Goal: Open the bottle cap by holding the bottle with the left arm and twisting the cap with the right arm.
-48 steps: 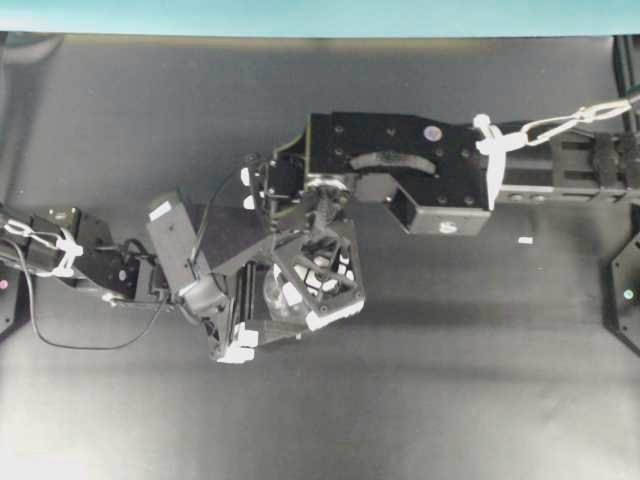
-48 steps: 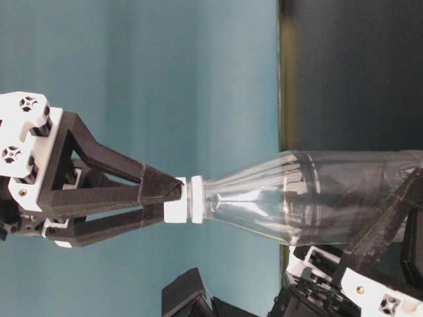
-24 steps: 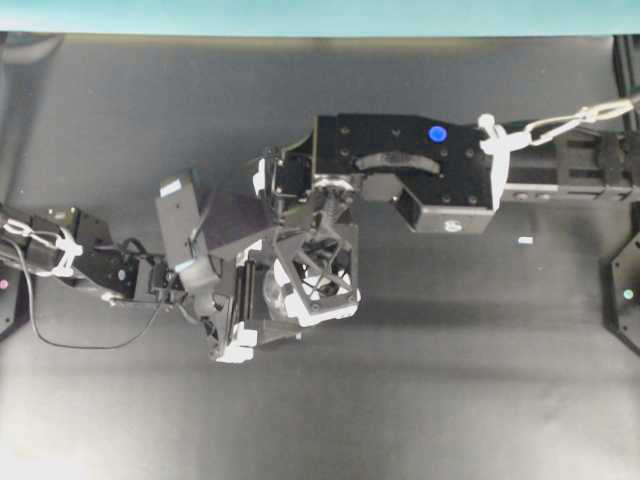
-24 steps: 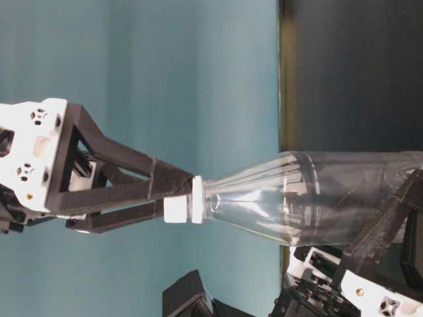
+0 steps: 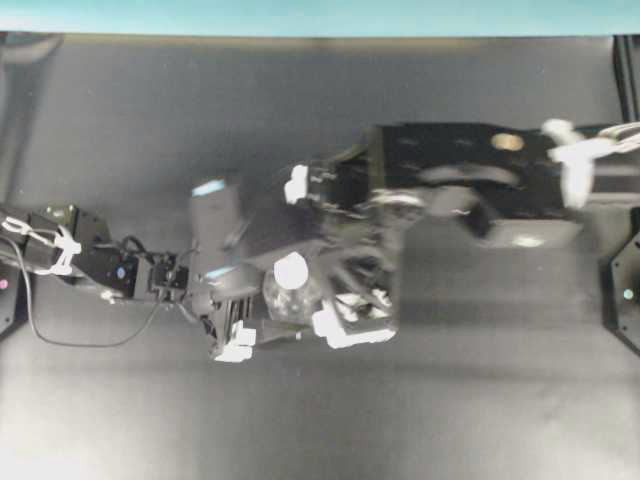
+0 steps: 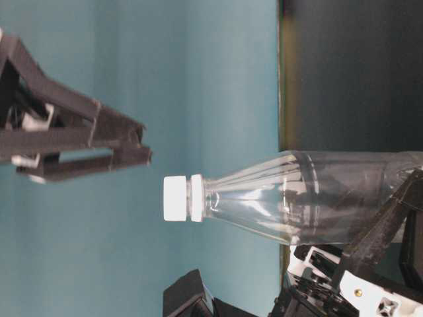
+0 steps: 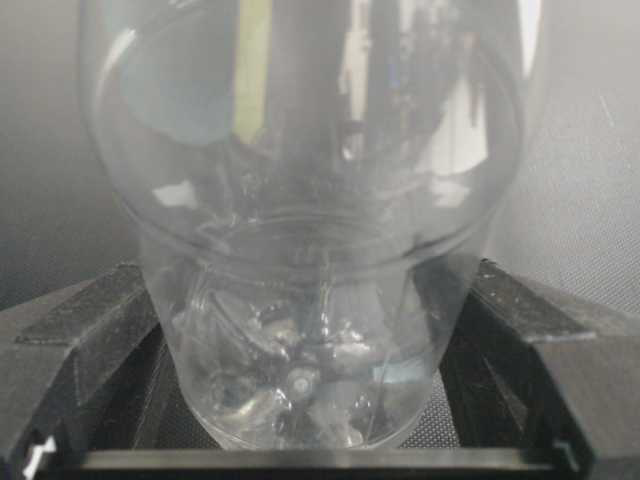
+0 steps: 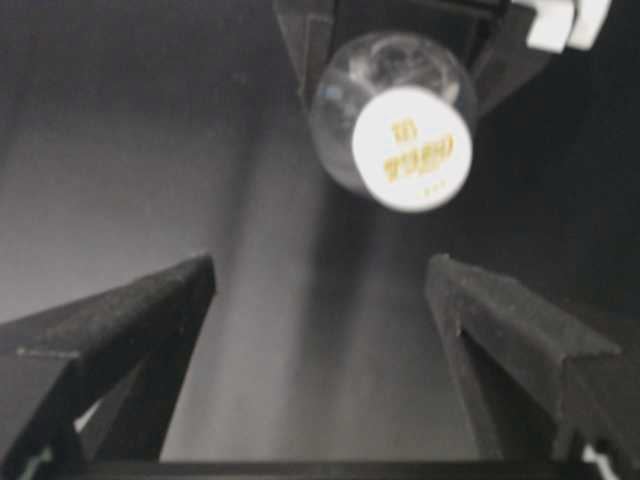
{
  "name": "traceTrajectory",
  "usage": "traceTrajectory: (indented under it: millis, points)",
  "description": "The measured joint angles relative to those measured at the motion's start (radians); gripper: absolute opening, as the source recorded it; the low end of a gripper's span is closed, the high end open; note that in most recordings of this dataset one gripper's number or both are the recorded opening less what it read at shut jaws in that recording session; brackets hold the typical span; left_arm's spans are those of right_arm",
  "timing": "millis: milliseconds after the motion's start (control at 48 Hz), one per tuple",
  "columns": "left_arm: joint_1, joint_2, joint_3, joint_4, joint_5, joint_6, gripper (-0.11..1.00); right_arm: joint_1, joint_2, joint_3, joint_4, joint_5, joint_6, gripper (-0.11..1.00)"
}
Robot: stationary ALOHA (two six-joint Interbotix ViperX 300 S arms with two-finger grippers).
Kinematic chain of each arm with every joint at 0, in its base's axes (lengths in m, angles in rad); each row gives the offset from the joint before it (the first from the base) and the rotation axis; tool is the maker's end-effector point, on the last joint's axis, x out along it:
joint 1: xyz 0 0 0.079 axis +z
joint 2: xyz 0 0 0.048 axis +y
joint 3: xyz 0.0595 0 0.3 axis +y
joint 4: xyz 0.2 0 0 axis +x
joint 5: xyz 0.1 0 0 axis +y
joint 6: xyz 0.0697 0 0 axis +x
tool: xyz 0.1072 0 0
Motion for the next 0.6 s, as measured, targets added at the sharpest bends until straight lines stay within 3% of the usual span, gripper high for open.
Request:
traceTrajectory:
  millis: [62, 187, 604]
  points:
    - [0.003, 0.0, -0.002, 0.0, 0.002, -0.002, 0.84, -0.003, -0.035, 0.049, 0.0, -0.043, 0.015, 0.82]
    - [0.005, -0.003, -0.008, 0.0, 0.014, -0.006, 0.97, -0.009, -0.101, 0.141, 0.0, -0.124, 0.066, 0.82]
    - [0.008, -0.012, -0.02, 0.0, 0.057, -0.02, 0.95, -0.029, -0.38, 0.474, 0.002, -0.379, 0.21, 0.82]
